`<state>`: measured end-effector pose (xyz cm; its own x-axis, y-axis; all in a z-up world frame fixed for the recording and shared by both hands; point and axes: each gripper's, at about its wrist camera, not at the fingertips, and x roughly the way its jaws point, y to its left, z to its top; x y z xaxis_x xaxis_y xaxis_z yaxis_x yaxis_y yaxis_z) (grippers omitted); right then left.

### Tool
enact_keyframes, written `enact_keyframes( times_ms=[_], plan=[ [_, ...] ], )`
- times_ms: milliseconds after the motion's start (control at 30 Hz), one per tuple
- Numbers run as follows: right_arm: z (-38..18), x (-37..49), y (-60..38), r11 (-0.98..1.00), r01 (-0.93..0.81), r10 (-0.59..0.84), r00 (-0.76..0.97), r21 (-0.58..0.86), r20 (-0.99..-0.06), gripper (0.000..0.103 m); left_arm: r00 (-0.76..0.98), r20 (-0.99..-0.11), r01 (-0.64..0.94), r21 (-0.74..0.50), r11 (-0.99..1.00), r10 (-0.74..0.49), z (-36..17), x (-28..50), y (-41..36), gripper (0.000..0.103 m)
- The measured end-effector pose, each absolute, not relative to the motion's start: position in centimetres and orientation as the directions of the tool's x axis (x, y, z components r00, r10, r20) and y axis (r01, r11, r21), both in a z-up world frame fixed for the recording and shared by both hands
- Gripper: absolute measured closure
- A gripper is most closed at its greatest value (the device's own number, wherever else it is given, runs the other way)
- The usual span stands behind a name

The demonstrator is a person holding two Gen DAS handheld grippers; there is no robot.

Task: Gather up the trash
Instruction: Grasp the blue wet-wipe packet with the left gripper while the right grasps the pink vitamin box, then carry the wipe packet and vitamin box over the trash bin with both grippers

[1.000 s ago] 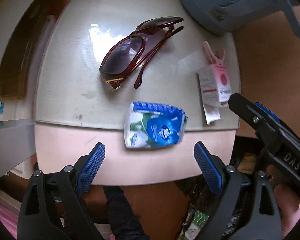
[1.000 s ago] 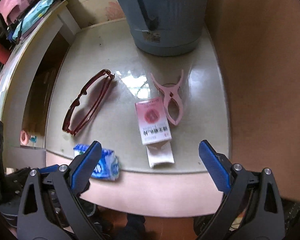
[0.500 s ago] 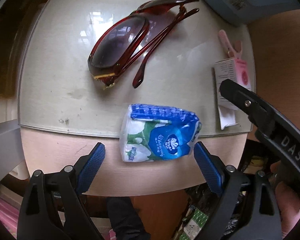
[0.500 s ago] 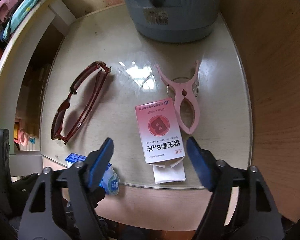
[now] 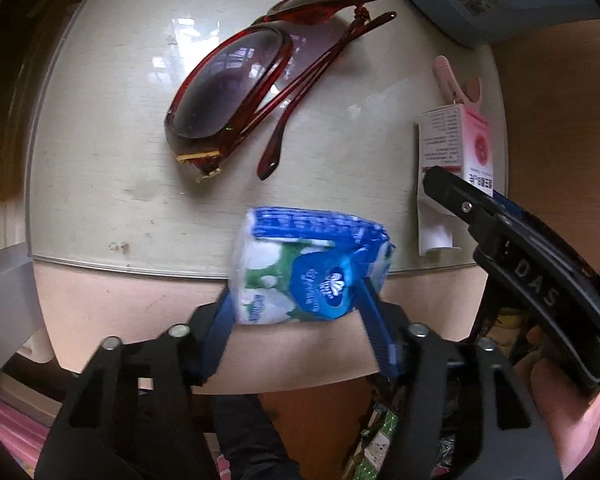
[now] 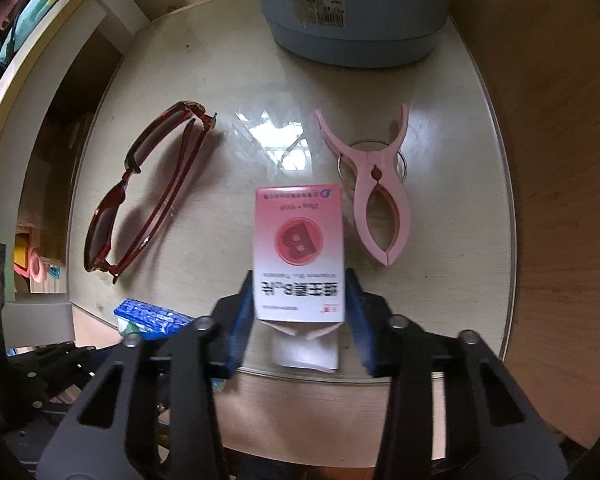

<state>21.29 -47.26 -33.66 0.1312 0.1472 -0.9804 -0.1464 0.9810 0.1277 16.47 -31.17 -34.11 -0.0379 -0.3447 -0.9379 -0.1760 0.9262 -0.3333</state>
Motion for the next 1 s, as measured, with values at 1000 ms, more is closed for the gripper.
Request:
enact_keyframes(
  times_ms=[1000],
  plan=[
    [-30.2, 18.2, -48.5, 0.982, -0.134, 0.159, 0.191, 0.135, -0.969, 0.064, 0.043, -0.901, -0.074, -0.435, 0.897, -0.433, -30.4, 14.0, -29.9, 0.092]
  ],
)
